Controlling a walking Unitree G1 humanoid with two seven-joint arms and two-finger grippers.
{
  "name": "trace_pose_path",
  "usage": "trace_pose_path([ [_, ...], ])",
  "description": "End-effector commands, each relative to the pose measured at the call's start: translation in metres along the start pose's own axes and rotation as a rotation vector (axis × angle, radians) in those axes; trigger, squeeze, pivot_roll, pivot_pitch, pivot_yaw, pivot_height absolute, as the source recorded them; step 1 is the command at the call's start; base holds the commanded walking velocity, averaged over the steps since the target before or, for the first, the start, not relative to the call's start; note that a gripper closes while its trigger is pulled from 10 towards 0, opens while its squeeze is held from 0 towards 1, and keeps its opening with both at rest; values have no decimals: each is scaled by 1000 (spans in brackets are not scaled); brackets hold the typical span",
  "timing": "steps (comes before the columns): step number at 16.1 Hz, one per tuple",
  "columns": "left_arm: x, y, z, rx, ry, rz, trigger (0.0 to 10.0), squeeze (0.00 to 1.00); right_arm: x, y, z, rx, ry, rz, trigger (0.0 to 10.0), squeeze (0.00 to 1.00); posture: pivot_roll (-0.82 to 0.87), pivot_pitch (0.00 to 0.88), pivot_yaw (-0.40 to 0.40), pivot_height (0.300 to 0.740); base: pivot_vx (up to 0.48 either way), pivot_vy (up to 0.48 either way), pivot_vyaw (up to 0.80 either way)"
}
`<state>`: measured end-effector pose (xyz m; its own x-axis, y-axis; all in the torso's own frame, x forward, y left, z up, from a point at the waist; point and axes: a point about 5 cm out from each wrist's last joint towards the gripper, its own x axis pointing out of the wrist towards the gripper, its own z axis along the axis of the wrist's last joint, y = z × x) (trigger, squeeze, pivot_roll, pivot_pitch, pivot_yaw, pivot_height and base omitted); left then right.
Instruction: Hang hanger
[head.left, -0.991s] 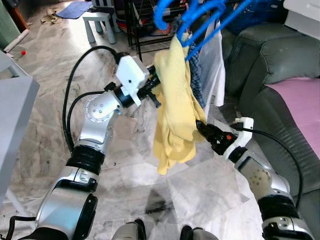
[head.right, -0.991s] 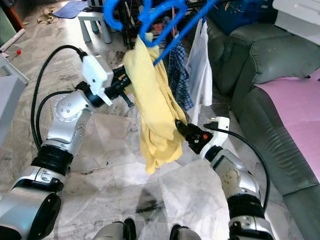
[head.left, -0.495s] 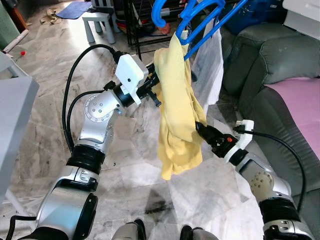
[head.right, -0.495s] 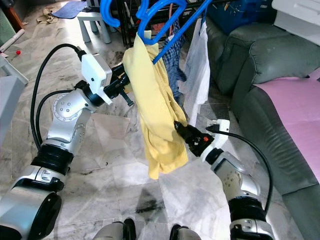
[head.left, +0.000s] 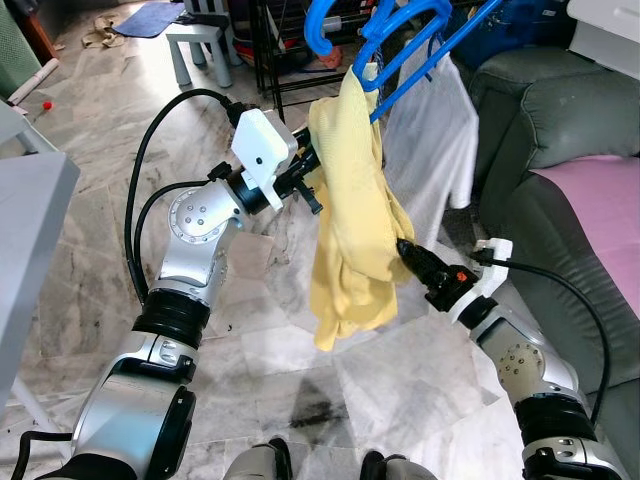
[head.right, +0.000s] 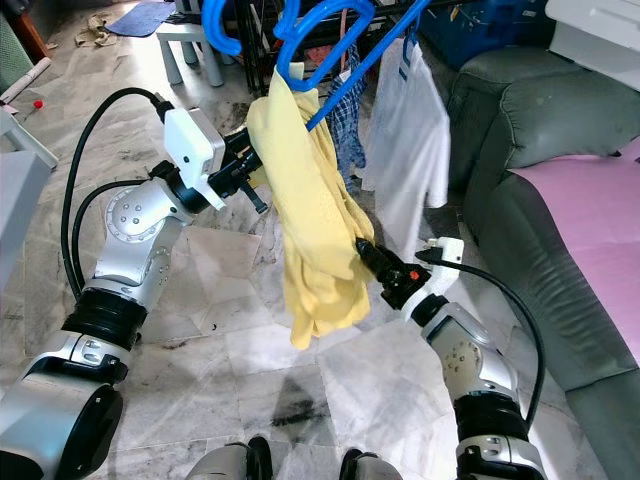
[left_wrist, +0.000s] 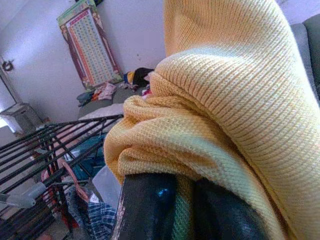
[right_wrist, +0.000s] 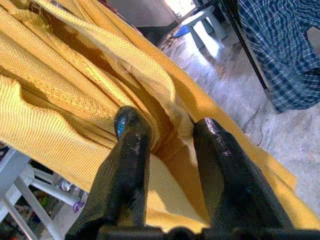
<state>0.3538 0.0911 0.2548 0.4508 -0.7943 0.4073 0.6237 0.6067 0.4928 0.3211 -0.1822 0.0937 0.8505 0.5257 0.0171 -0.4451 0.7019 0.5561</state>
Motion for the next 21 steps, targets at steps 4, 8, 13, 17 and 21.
trace_pose_path([
  [4, -2, 26, 33, 96, -147, 108, 0, 0, -29, -36, -12, 1, 121, -287, 0, 0, -45, 158, -6, 740, 0, 0, 0],
  [8, -3, 29, 34, 104, -149, 122, 0, 0, -35, -50, -8, -5, 127, -405, 0, 0, -46, 154, -13, 740, 0, 0, 0],
  [13, -27, 20, 5, 83, -34, 138, 0, 0, -27, -47, 64, -174, -112, -486, 0, 0, -58, 153, -16, 740, 0, 0, 0],
  [17, -67, -6, -35, 10, 141, 116, 0, 0, -15, -23, 130, -321, -262, -473, 0, 0, -80, 151, -14, 740, 0, 0, 0],
  [21, -85, -63, -63, -125, 240, -42, 0, 0, 3, 1, 153, -472, -271, -427, 0, 0, -84, 144, -23, 740, 0, 0, 0],
])
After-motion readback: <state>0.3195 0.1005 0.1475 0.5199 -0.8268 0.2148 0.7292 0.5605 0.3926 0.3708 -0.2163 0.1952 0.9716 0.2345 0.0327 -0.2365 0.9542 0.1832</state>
